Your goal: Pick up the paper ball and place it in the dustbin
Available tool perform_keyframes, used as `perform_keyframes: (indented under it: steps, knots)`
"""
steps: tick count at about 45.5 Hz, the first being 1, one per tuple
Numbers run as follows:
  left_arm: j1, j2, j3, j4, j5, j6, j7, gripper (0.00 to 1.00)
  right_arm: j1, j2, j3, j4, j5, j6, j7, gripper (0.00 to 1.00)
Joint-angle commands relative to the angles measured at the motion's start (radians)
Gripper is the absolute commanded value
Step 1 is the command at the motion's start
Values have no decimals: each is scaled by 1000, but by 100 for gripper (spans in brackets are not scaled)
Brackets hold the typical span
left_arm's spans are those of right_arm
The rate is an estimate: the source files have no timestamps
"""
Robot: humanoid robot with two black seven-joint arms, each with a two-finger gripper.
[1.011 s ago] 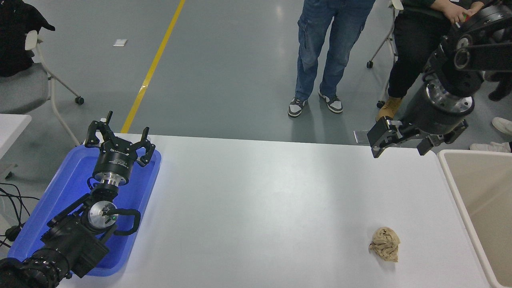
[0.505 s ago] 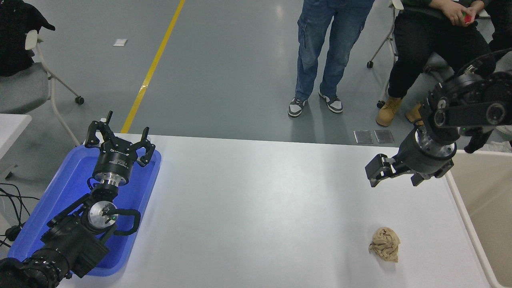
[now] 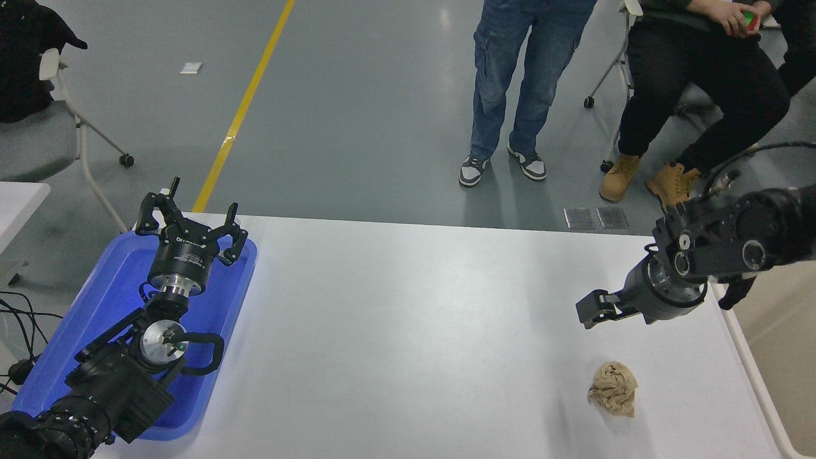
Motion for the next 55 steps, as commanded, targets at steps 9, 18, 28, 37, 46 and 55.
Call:
perform_keyframes:
  steps: [9, 18, 28, 37, 46, 55]
  knots:
    - [-1, 0, 0, 0, 0, 0, 0, 100, -149, 0, 5, -53, -31, -101, 0, 100]
    - [0, 0, 0, 0, -1, 0, 0, 100, -212, -3, 36, -79, -31, -109, 0, 100]
    - [0, 0, 0, 0, 0, 0, 0, 100, -250, -6, 42, -98, -31, -115, 0, 100]
    - [-1, 0, 0, 0, -1, 0, 0, 100, -293, -5, 75, -119, -31, -117, 0, 100]
    - [0, 0, 0, 0, 0, 0, 0, 100, -327, 0, 89, -152, -31, -117, 0, 100]
    - [-1, 0, 0, 0, 0, 0, 0, 100, -373, 0, 91, -194, -32, -138, 0, 99]
